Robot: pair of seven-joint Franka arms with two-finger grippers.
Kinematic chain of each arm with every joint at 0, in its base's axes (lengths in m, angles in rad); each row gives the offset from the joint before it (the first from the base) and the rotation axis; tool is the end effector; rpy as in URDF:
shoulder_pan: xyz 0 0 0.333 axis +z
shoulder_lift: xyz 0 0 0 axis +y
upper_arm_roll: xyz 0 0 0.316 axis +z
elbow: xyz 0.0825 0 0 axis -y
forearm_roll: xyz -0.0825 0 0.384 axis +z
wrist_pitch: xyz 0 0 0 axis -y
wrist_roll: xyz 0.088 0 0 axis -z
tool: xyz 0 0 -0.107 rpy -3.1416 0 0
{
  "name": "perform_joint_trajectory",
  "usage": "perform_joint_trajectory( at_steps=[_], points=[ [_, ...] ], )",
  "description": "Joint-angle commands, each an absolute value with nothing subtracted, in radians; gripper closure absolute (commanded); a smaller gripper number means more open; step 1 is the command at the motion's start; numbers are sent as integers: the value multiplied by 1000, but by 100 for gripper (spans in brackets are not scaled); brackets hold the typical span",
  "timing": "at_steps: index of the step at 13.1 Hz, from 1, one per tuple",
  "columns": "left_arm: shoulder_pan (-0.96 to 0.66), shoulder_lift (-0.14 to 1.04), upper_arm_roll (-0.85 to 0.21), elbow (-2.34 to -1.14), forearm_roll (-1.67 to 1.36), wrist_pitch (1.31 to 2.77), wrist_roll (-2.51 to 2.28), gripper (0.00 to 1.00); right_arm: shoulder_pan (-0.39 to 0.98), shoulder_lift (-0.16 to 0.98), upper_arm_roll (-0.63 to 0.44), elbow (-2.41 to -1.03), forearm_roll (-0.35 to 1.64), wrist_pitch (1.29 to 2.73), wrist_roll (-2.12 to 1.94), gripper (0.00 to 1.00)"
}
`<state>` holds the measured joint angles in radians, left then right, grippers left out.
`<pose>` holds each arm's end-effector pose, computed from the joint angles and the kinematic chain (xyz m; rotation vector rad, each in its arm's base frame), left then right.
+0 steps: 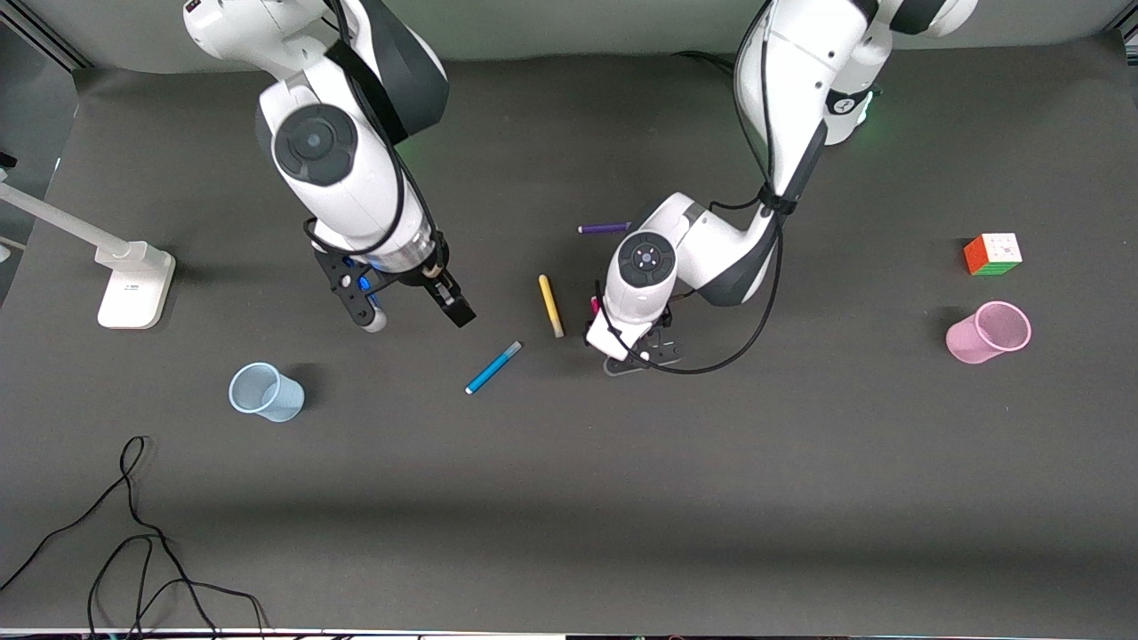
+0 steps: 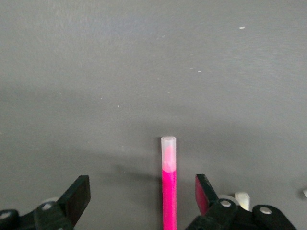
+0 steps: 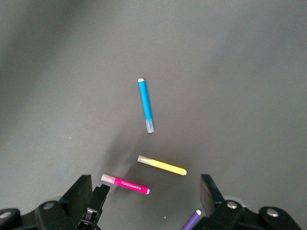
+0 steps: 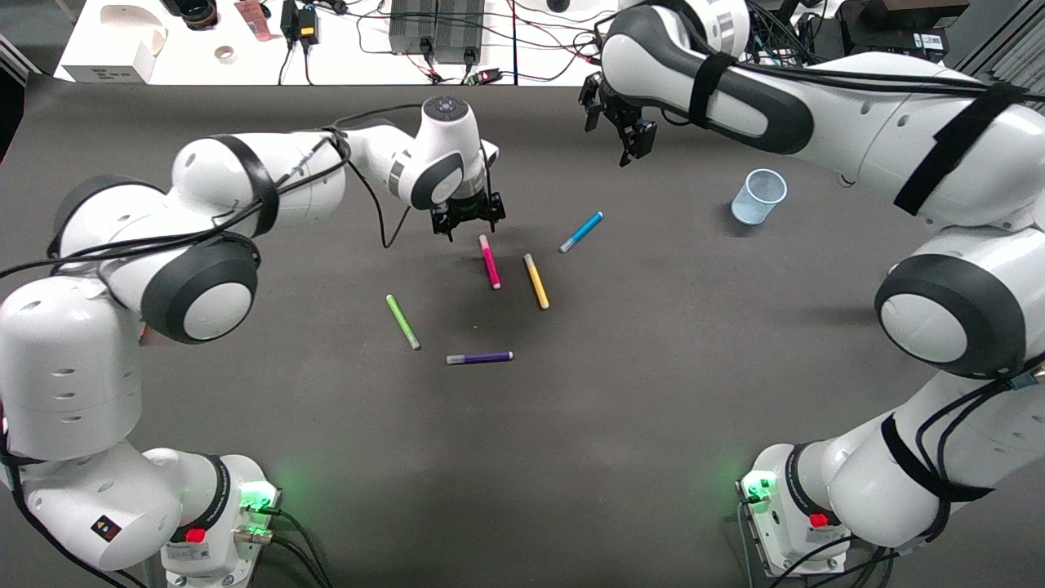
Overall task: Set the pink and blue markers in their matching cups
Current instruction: 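Grasp the pink marker with the left gripper while the right gripper lowers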
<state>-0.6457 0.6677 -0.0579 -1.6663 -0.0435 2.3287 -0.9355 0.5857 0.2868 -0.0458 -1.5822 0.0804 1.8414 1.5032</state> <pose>0.5227 -0.4388 0.2174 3.0688 0.4234 -0.0812 0.5483 0.3395 0.4697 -2.7581 1.4785 0.1080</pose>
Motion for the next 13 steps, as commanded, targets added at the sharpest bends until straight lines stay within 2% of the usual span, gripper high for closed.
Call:
perform_joint_trajectory(
  at_steps=[1,5,8,12,13],
  points=[
    [-681,702,-48,-1651,-46,2344,-1022,3,592,334,-52,-1566,91,1870,1534,0],
    [-696,715,-48,-1652,-35,2338,-1005,6,603,359,-52,-1626,94,1965,1534,0],
    [-699,732,-49,-1652,-34,2342,-956,17,617,360,-54,-1724,92,2097,1534,0],
    [-699,750,-54,-1652,-32,2350,-950,37,618,397,-54,-1807,89,2239,1531,0],
    [-699,753,-54,-1652,-32,2349,-925,54,618,414,-54,-1824,89,2276,1531,0]
  ],
)
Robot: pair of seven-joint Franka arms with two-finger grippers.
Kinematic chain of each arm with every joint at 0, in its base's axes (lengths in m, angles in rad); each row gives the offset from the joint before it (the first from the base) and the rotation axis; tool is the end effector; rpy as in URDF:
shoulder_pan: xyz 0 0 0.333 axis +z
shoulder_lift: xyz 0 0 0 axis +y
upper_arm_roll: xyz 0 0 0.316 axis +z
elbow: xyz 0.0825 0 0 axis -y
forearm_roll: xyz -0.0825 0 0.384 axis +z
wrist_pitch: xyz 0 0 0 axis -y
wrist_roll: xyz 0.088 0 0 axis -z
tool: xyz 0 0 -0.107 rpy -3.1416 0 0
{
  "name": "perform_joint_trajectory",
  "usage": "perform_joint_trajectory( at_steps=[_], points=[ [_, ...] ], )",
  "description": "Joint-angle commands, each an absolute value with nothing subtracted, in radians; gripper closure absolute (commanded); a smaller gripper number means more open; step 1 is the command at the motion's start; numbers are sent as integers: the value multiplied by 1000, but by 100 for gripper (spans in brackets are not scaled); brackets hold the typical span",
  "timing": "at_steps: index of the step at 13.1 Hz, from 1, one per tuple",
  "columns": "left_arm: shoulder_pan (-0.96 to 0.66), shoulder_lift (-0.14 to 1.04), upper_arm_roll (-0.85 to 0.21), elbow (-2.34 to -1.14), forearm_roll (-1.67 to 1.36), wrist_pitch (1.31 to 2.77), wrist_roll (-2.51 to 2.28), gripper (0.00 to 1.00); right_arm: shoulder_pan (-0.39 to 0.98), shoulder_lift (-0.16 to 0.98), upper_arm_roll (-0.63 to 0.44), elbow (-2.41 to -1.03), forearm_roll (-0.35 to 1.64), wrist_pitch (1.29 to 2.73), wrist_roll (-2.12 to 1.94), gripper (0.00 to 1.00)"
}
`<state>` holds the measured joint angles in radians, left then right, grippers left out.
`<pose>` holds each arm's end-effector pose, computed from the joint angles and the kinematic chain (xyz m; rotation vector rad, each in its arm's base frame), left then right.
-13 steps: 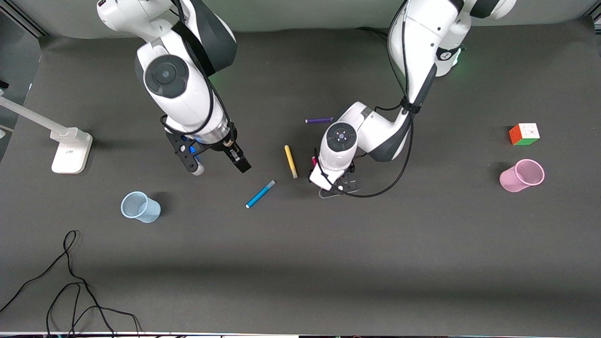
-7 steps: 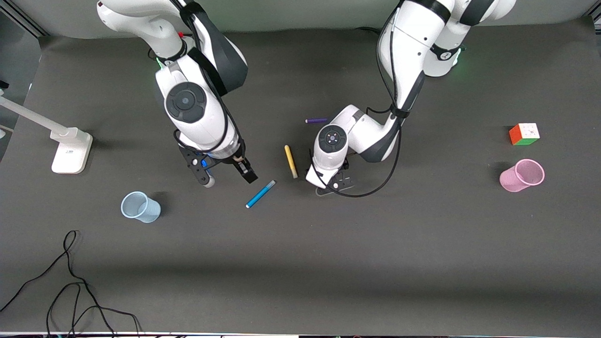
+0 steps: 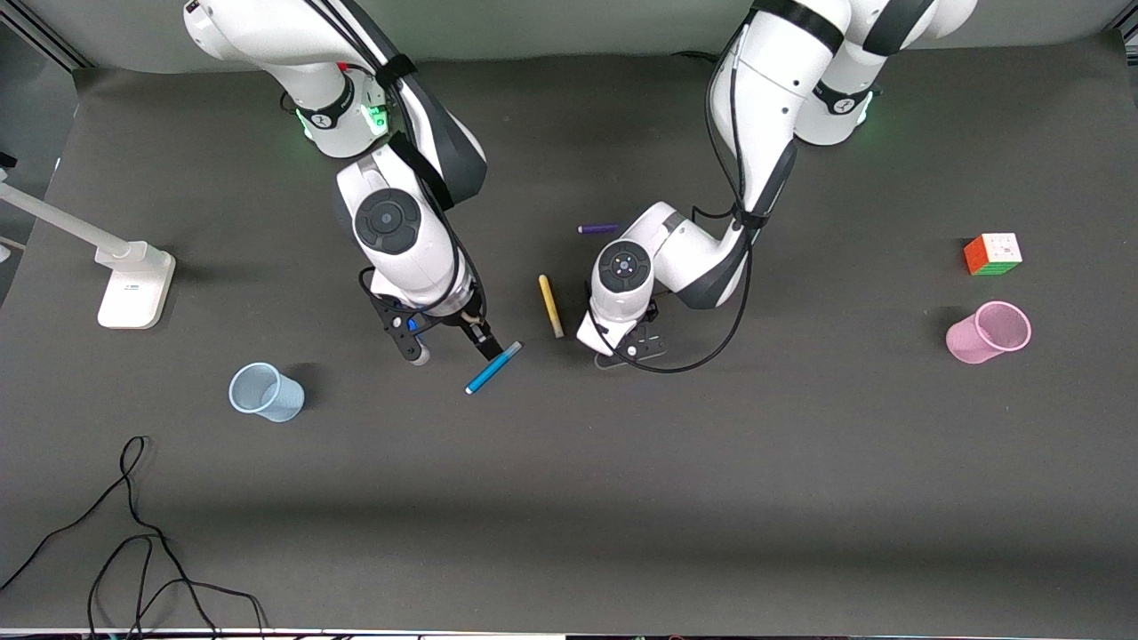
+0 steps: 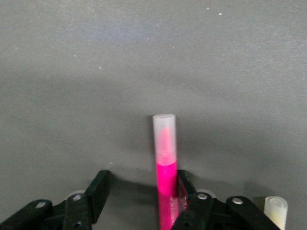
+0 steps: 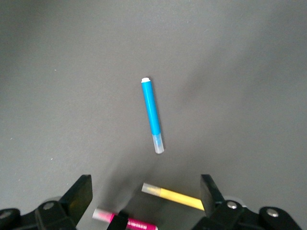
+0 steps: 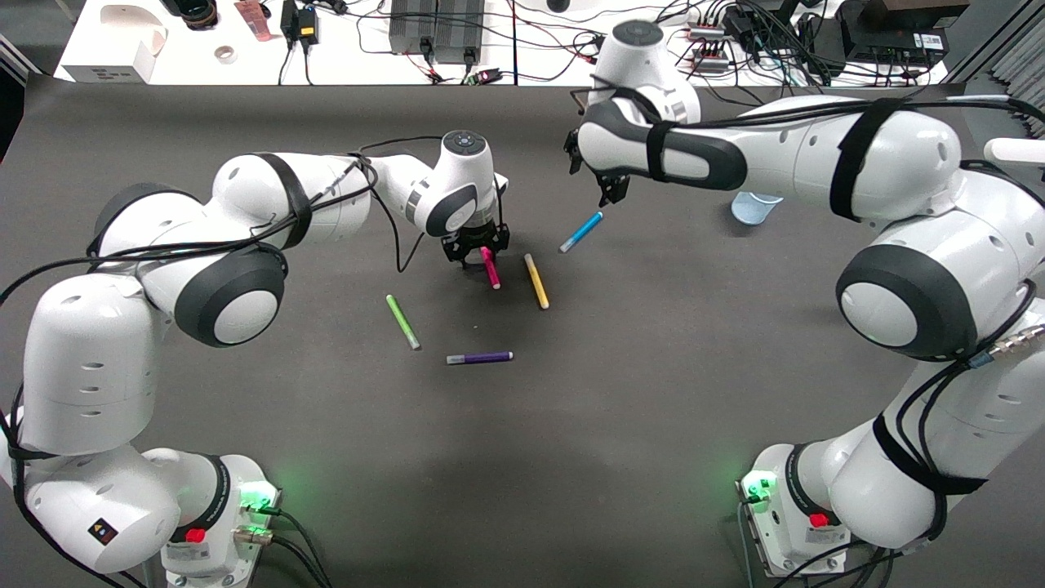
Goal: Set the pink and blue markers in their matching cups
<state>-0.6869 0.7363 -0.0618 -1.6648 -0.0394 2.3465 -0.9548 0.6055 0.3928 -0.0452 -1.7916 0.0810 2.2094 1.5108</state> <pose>0.4973 -0.4572 0.1731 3.1090 0.3896 -0.1371 0.5474 0.3493 0.3352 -2.7199 1.4759 0.0442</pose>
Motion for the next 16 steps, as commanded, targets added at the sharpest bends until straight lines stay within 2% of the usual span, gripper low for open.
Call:
perform_joint_trajectory(
  at_steps=[1,2,7,12,16],
  points=[
    [-699,753,-54,-1652,-32,2344,-911,87,618,431,-54,-1845,89,2324,1531,0],
    [-698,753,-54,-1652,-32,2345,-911,100,618,445,-54,-1862,89,2363,1531,0],
    [-648,726,-54,-1649,-43,2300,-796,100,634,555,-54,-1862,91,2471,1531,0],
    [-511,516,-58,-1626,-46,1929,-614,100,635,626,-54,-1853,87,2534,1529,0],
    [-382,355,-52,-1527,-46,1631,-318,100,637,650,-52,-1845,86,2534,1528,0]
  ],
)
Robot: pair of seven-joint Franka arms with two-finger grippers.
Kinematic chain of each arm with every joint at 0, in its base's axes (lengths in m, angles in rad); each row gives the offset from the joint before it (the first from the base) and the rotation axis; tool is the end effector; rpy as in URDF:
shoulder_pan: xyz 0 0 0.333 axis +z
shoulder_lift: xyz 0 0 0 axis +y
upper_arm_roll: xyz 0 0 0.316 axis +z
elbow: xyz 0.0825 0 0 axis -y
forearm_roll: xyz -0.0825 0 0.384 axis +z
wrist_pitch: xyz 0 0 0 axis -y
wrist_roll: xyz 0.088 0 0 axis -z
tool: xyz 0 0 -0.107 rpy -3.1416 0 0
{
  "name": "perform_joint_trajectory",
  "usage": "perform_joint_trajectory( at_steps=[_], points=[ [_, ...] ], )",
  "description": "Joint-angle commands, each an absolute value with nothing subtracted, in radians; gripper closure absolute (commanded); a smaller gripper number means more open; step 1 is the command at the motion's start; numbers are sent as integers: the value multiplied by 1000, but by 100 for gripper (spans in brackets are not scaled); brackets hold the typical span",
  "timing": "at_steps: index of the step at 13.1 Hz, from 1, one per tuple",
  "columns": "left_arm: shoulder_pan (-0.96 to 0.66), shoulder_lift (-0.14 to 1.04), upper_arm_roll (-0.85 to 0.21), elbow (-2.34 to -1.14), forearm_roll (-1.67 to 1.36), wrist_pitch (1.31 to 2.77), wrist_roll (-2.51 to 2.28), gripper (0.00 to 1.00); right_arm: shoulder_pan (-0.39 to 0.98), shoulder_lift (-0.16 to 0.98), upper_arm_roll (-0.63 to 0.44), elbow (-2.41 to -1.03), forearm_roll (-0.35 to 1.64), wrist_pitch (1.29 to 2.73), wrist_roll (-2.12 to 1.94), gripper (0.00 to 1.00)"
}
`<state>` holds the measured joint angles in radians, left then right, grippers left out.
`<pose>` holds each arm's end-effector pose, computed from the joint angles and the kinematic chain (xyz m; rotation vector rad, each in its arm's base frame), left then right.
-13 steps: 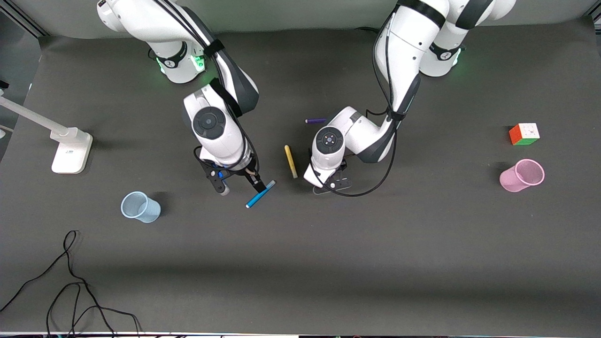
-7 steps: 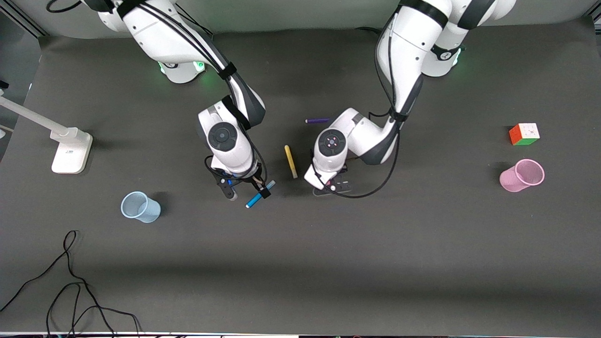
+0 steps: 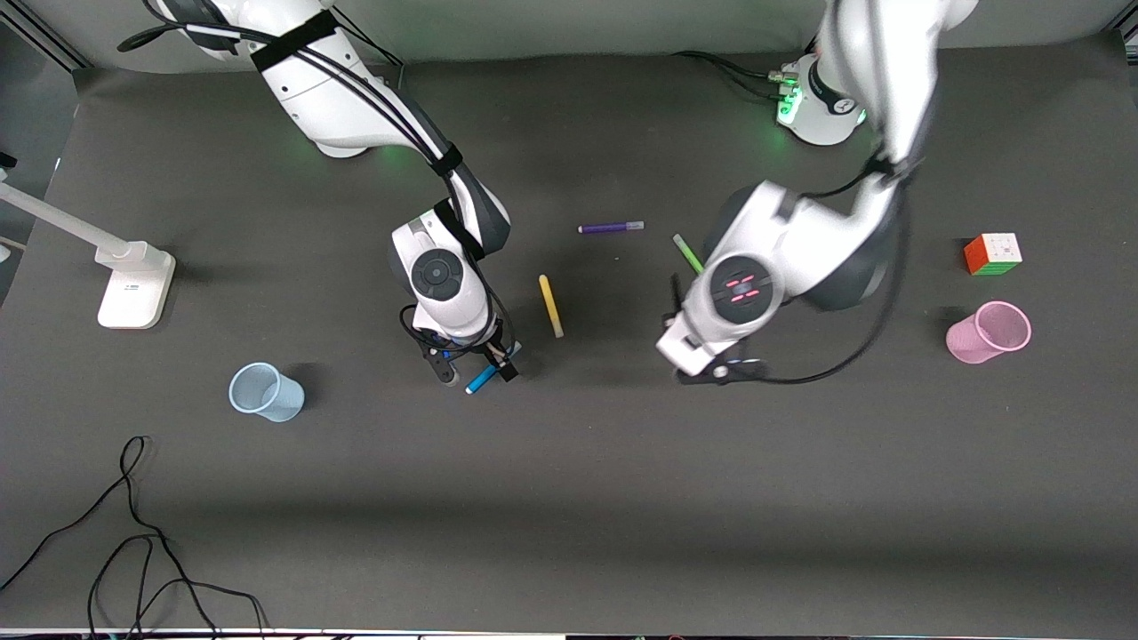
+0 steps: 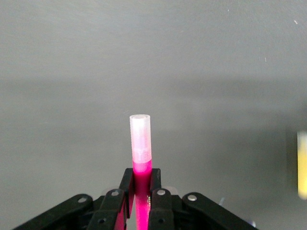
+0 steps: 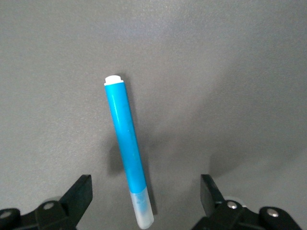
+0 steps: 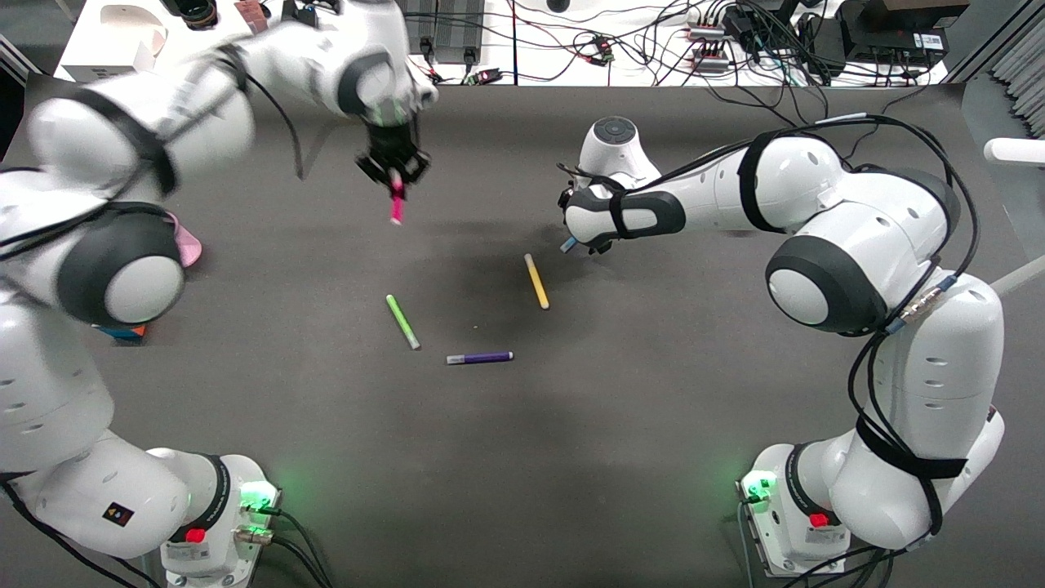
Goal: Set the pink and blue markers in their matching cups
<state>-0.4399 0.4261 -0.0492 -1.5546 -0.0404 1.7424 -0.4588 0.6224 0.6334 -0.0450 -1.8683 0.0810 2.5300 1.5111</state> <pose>0.5749 -0.3057 0.3850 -3.0641 0.0256 0.3677 0.5360 0.3498 0.1760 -2.7326 1.4755 0.0051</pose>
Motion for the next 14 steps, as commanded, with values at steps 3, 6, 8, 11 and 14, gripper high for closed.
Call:
perform_joint_trajectory(
  at_steps=[3,6,8,11,14],
  points=[
    [-254,264,-51,-1448,-44,1471,-100,100,655,660,-52,-1835,87,2534,1529,1],
    [-148,160,-48,-1474,-38,1433,142,100,661,661,-52,-1830,84,2534,1526,20],
    [-92,118,-48,-1526,-37,1454,260,100,667,673,-52,-1830,81,2540,1525,25],
    [13,100,-41,-1578,-46,1535,577,100,667,673,-52,-1830,78,2543,1519,50],
    [179,36,-41,-1788,-151,1733,933,100,667,673,-52,-1830,78,2543,1513,69]
  ],
)
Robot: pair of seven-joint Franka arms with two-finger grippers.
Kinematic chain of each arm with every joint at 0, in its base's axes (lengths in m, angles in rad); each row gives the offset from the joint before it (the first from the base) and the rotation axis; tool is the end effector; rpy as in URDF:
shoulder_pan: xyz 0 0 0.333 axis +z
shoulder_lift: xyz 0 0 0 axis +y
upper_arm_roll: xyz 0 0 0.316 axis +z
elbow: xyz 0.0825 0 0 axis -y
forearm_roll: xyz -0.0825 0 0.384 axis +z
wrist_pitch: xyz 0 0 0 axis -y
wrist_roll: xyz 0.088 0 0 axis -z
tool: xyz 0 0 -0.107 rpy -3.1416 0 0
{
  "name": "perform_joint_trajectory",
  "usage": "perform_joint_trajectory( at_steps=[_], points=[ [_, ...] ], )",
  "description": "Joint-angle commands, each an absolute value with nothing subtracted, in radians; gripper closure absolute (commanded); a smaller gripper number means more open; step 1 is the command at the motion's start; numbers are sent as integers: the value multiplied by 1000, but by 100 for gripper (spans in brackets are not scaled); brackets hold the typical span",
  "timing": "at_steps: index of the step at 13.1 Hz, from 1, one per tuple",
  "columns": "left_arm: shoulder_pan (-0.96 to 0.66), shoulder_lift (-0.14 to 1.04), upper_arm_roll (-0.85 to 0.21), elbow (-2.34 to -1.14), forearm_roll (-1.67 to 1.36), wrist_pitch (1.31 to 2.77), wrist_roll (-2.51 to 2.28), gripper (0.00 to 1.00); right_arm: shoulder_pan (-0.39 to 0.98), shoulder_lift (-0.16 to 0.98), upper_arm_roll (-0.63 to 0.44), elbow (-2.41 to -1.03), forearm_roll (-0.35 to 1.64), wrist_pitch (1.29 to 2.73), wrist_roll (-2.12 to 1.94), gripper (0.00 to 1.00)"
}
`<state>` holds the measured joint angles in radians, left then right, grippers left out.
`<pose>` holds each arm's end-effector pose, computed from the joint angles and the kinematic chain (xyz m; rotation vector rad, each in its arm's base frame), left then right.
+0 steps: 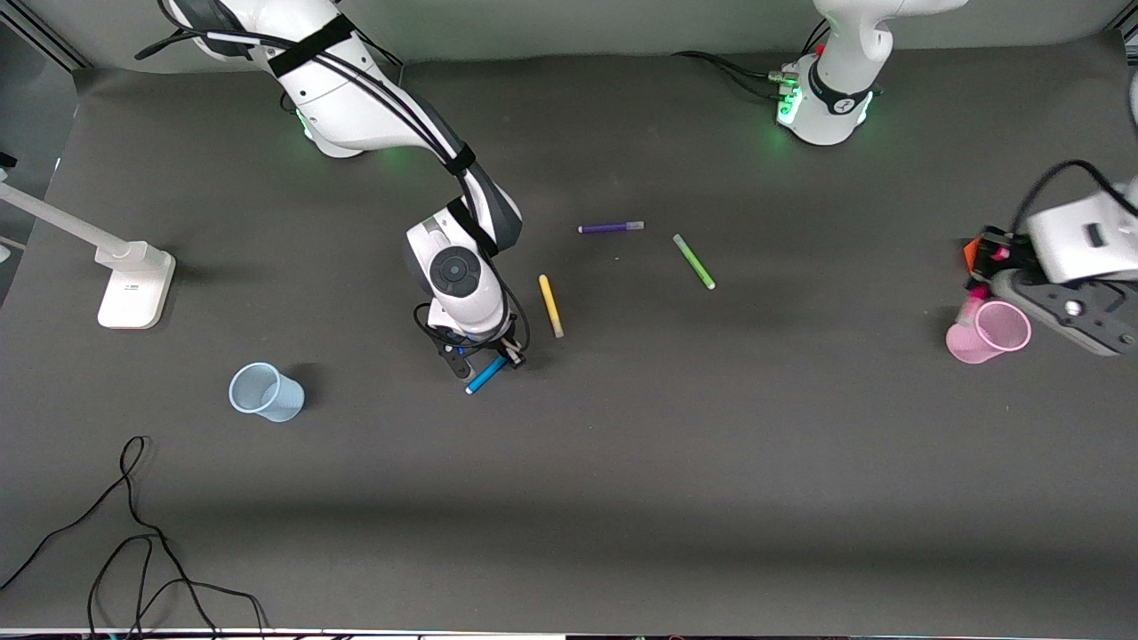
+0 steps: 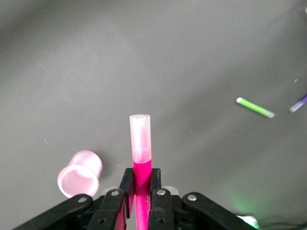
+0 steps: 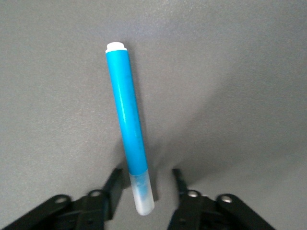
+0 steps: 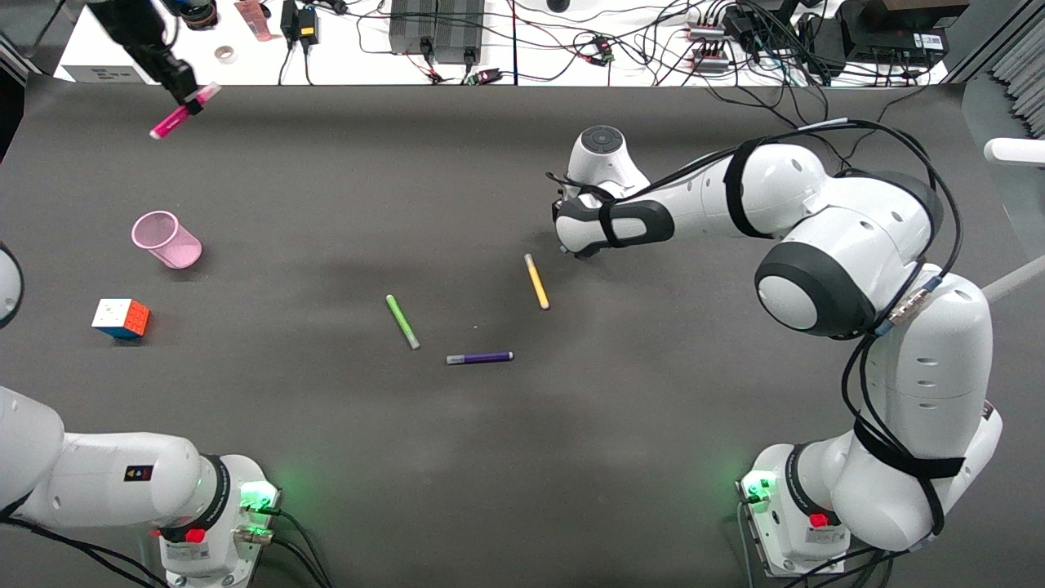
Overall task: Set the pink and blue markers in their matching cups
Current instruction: 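Carry the pink marker to the pink cup while the right gripper carries blue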
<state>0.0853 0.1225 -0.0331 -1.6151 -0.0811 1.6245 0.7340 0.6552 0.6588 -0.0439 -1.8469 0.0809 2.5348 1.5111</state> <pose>0.5878 0.0234 0.5383 2.8489 -0.9963 -0.1087 0.5273 0.3702 0.1684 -2.7571 1.4284 0.0047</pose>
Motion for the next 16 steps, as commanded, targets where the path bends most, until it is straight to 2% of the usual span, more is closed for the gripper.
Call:
perform_joint_trajectory(
  at_steps=[1,2,4,6,9,13,16],
  points=[
    [225,22,-41,-1843,-196,1787,1054,100,667,672,-52,-1830,78,2542,1508,74],
    [262,20,-41,-1876,-253,1822,1191,100,667,670,-54,-1830,78,2540,1506,76],
    [349,26,-41,-1937,-384,1842,1423,100,667,669,-54,-1830,77,2540,1506,88],
    [434,35,-41,-1997,-469,1845,1599,100,667,667,-54,-1830,77,2539,1500,91],
    [544,128,-40,-2017,-593,1839,1887,100,660,618,-60,-1827,77,2498,1468,91],
    [649,297,-41,-2016,-718,1829,2185,100,655,496,-92,-1752,78,2234,1384,91],
    [670,366,-41,-2008,-776,1835,2322,100,655,430,-155,-1654,84,2001,1242,91]
  ],
)
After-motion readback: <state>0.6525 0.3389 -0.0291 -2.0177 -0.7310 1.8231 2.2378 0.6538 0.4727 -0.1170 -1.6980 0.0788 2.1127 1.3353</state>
